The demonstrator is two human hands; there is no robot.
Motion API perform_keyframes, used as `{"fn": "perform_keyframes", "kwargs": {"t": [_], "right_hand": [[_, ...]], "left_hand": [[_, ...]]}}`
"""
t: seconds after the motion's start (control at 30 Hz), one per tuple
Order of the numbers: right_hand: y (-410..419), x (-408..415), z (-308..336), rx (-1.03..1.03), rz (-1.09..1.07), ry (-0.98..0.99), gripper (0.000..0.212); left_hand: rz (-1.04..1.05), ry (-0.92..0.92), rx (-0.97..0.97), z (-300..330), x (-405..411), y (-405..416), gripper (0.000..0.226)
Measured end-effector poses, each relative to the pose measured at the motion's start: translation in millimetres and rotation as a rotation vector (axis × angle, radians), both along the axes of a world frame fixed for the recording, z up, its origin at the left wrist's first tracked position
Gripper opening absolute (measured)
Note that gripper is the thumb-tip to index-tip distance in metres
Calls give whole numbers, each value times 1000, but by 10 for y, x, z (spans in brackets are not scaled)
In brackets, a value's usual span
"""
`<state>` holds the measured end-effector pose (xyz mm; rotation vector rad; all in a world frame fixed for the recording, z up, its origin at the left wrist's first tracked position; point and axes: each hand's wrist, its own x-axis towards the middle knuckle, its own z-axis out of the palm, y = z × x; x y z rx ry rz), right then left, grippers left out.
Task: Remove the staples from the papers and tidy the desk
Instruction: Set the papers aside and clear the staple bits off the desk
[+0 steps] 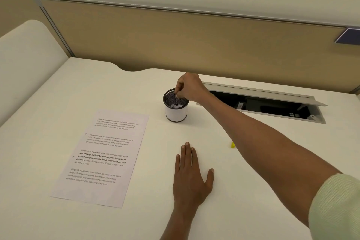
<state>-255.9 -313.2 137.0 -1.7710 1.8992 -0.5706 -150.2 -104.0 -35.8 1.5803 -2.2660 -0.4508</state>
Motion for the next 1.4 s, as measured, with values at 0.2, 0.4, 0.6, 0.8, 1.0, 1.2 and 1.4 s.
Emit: {"fn": "perform_keyframes", "kwargs": {"t": [0.2, 0.4, 0.6, 0.8, 1.0, 1.2, 1.4], "right_hand": [[-11, 10, -30, -34, 105, 146, 33], [47, 95, -91, -169, 145, 351, 15], [200, 39, -61, -159, 165, 259, 38], [703, -114, -103, -291, -13, 62, 29], [1618, -393, -448, -358, -332, -86, 47], [2665, -1048, -1044, -227, -580, 146, 55], [3595, -1677, -1453, 51, -851, 363, 92]], "left_hand": [[0, 0, -6, -10, 3, -3, 84], [1, -13, 5, -9, 1, -4, 84], [-6, -43, 15, -6, 10, -4, 85], [-12, -59, 29, 24, 14, -2, 87], [-15, -96, 35, 25, 26, -11, 89], [-15, -110, 39, 31, 23, -15, 93], [-14, -118, 39, 24, 34, -15, 93]]}}
